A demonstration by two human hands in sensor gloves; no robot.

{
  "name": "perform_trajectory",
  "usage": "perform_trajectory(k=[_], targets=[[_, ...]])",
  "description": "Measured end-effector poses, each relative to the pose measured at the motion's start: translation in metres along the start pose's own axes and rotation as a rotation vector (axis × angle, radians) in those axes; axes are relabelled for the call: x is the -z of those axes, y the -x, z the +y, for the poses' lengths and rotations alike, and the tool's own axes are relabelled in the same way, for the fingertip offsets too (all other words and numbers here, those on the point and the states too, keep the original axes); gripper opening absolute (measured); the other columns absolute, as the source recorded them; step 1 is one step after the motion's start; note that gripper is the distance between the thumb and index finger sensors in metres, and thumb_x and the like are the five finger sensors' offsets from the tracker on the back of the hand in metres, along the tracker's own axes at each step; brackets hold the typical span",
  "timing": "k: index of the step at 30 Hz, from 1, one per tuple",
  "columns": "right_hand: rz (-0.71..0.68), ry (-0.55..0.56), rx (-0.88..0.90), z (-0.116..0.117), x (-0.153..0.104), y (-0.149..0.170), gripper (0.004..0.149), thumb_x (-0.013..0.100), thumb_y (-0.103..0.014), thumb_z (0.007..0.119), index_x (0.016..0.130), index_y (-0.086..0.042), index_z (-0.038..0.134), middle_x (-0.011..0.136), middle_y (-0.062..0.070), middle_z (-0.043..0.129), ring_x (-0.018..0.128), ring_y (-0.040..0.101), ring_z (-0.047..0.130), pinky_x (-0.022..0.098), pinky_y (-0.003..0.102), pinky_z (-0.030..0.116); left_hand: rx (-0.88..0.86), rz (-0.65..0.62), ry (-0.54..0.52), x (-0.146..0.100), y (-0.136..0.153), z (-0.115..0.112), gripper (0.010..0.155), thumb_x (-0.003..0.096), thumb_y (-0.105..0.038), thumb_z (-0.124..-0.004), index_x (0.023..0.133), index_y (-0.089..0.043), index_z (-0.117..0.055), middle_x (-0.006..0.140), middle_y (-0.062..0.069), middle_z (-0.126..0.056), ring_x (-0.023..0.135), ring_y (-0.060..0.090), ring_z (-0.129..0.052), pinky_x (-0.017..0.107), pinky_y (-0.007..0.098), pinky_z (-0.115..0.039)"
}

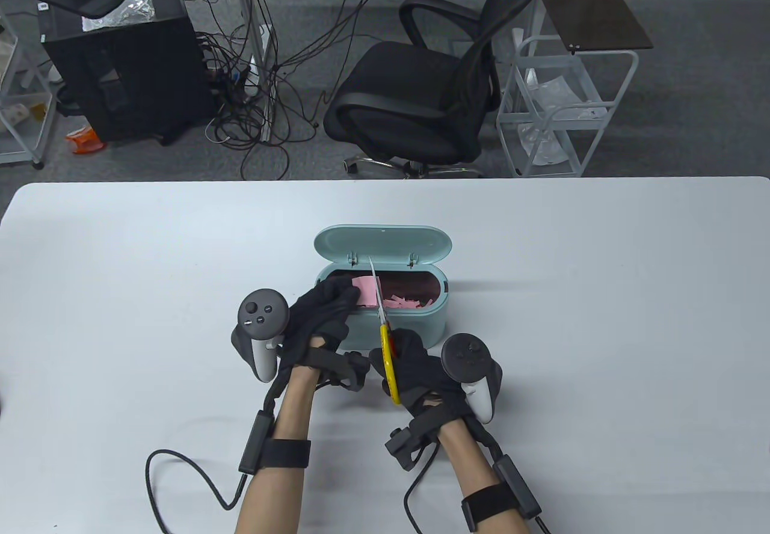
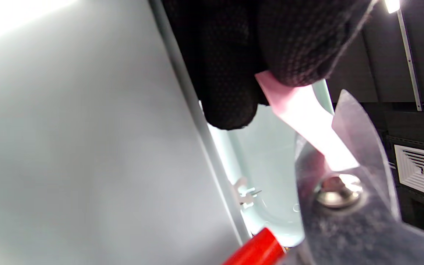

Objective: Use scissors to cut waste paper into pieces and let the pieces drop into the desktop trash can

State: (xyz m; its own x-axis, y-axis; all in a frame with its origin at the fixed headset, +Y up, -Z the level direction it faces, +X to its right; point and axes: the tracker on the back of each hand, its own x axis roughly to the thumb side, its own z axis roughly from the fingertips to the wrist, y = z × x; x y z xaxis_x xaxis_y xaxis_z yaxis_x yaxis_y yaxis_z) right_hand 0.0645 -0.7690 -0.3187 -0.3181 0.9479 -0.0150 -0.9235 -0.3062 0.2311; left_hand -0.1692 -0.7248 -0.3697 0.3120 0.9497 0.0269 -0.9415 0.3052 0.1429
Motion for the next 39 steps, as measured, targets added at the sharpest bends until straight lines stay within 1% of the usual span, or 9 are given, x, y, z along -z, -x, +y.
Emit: perform_trajectory(k=[5,9,16,18,20,24,28,35,39], targets=[[-0.002,0.012,0.037,-0.001,0.0,0.0,0.08,0.041,-0.061,0.072,0.095,-0.008,0.048,0.068,-0.001,0.085,0.037,0.02,0.096,0.065,0.064,0.06,-0.006,0.001,0.005,0.0,0.0,0.0,0.039,0.0416,-0.043,-0.086,0.077,-0.028,-0.094,0.072,-0.009,-0.105,0.077,0.021,-0.098,0.073,0.069,-0.042],[-0.006,0.043,0.069,-0.002,0.001,-0.001,0.074,0.041,-0.056,0.074,0.09,-0.004,0.053,0.06,-0.004,0.089,0.028,0.014,0.098,0.063,0.057,0.068,-0.009,0.001,0.01,0.0,0.0,0.0,0.039,0.0415,-0.042,-0.087,0.077,-0.028,-0.094,0.072,-0.009,-0.106,0.077,0.021,-0.098,0.073,0.069,-0.043],[-0.015,0.075,0.09,-0.005,-0.002,0.003,0.074,0.041,-0.057,0.076,0.091,-0.006,0.054,0.06,-0.004,0.09,0.027,0.014,0.098,0.063,0.058,0.068,-0.09,0.037,-0.004,0.0,0.004,0.002,0.039,0.0402,-0.044,-0.088,0.076,-0.03,-0.096,0.072,-0.01,-0.106,0.077,0.02,-0.098,0.073,0.068,-0.043],[-0.063,0.042,0.042,-0.006,-0.003,0.005,0.079,0.038,-0.061,0.076,0.093,-0.008,0.053,0.063,-0.004,0.089,0.031,0.016,0.098,0.065,0.061,0.063,-0.151,0.061,-0.01,0.0,0.006,0.003,0.039,0.0401,-0.044,-0.088,0.075,-0.03,-0.096,0.072,-0.01,-0.106,0.078,0.02,-0.098,0.073,0.068,-0.042],[-0.042,0.009,0.027,-0.005,-0.006,0.005,0.092,0.036,-0.073,0.07,0.098,-0.013,0.042,0.078,0.002,0.08,0.046,0.022,0.095,0.068,0.066,0.053,-0.185,0.071,-0.014,0.0,0.008,0.004,0.039,0.0403,-0.045,-0.088,0.075,-0.03,-0.096,0.071,-0.011,-0.106,0.078,0.02,-0.099,0.073,0.068,-0.041],[-0.013,-0.032,-0.083,-0.005,-0.008,0.007,0.095,0.036,-0.076,0.066,0.101,-0.013,0.033,0.088,0.008,0.073,0.055,0.027,0.093,0.069,0.069,0.048,-0.233,0.09,-0.025,0.0,0.011,0.005,0.039,0.0406,-0.045,-0.088,0.075,-0.03,-0.096,0.071,-0.011,-0.106,0.078,0.019,-0.099,0.073,0.068,-0.04],[-0.044,0.03,-0.174,-0.003,-0.011,0.006,0.095,0.035,-0.074,0.069,0.1,-0.012,0.038,0.083,0.006,0.077,0.051,0.029,0.094,0.068,0.067,0.053,-0.253,0.095,-0.027,-0.001,0.011,0.005,0.039,0.0408,-0.046,-0.087,0.076,-0.03,-0.095,0.072,-0.011,-0.106,0.079,0.019,-0.098,0.073,0.068,-0.04],[-0.072,0.052,-0.279,0.001,-0.012,0.003,0.094,0.035,-0.073,0.07,0.098,-0.01,0.042,0.077,0.003,0.081,0.047,0.026,0.096,0.067,0.065,0.058,-0.269,0.101,-0.034,-0.001,0.011,0.005,0.039,0.0412,-0.046,-0.087,0.076,-0.03,-0.095,0.073,-0.011,-0.105,0.08,0.019,-0.097,0.073,0.067,-0.039],[-0.077,0.056,-0.269,0.002,-0.009,0.002,0.084,0.04,-0.064,0.069,0.098,-0.01,0.044,0.075,0.003,0.082,0.045,0.025,0.096,0.066,0.063,0.061,-0.199,0.077,-0.023,-0.001,0.007,0.004,0.039,0.0413,-0.045,-0.087,0.076,-0.03,-0.095,0.073,-0.01,-0.105,0.08,0.02,-0.097,0.072,0.068,-0.04]])
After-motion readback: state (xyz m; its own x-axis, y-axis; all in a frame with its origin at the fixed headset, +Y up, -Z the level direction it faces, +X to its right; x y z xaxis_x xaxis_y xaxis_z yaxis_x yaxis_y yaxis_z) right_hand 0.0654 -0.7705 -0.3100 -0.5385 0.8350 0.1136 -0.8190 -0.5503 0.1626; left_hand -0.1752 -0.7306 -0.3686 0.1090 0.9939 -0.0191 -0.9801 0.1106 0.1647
